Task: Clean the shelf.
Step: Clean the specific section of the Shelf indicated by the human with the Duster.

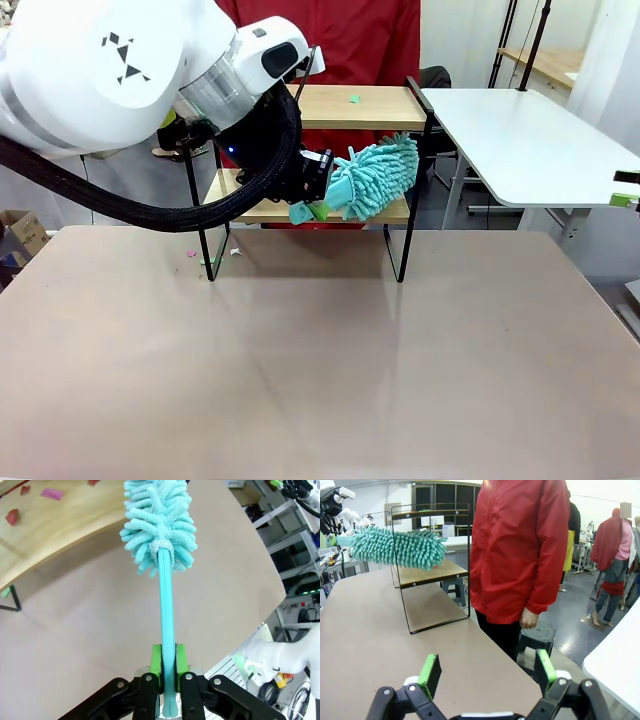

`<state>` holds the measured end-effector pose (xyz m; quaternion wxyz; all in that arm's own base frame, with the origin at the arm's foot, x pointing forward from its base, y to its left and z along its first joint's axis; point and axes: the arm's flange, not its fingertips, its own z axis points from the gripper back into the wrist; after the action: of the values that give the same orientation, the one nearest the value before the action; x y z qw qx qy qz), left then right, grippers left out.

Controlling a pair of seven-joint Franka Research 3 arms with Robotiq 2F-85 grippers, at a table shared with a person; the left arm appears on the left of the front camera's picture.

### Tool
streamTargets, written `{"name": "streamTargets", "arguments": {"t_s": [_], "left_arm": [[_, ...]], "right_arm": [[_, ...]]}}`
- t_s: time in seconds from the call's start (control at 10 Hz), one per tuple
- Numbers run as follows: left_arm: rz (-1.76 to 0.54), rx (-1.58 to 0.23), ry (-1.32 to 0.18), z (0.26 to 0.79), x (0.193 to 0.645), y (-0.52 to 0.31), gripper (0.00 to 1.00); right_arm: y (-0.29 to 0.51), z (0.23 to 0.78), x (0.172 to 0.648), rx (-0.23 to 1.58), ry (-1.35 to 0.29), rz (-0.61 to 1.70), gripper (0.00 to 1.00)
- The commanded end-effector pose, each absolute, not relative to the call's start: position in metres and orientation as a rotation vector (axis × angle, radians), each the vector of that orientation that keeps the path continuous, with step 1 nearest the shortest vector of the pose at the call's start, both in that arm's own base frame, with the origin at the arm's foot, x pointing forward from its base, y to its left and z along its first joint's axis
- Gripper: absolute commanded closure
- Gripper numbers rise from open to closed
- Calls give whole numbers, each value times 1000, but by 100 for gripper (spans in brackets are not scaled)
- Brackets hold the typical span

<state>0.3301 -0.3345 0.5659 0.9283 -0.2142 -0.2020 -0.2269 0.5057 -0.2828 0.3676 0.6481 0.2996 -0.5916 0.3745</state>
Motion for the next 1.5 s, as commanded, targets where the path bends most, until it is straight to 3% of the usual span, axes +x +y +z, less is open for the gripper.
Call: {"name": "streamTargets", "arguments": {"t_s": [0.0, 0.5, 1.4], "left_arm": [[-383, -382, -451, 563, 318, -354, 86], [-148, -376, -542, 561, 314, -411, 86], [-37, -354, -543, 515, 347, -468, 86]], "right_arm": [[-279, 374, 506, 666, -1319, 842, 0], [-279, 374, 506, 666, -1319, 842, 0], [-279, 374, 506, 666, -1319, 842, 0]]}}
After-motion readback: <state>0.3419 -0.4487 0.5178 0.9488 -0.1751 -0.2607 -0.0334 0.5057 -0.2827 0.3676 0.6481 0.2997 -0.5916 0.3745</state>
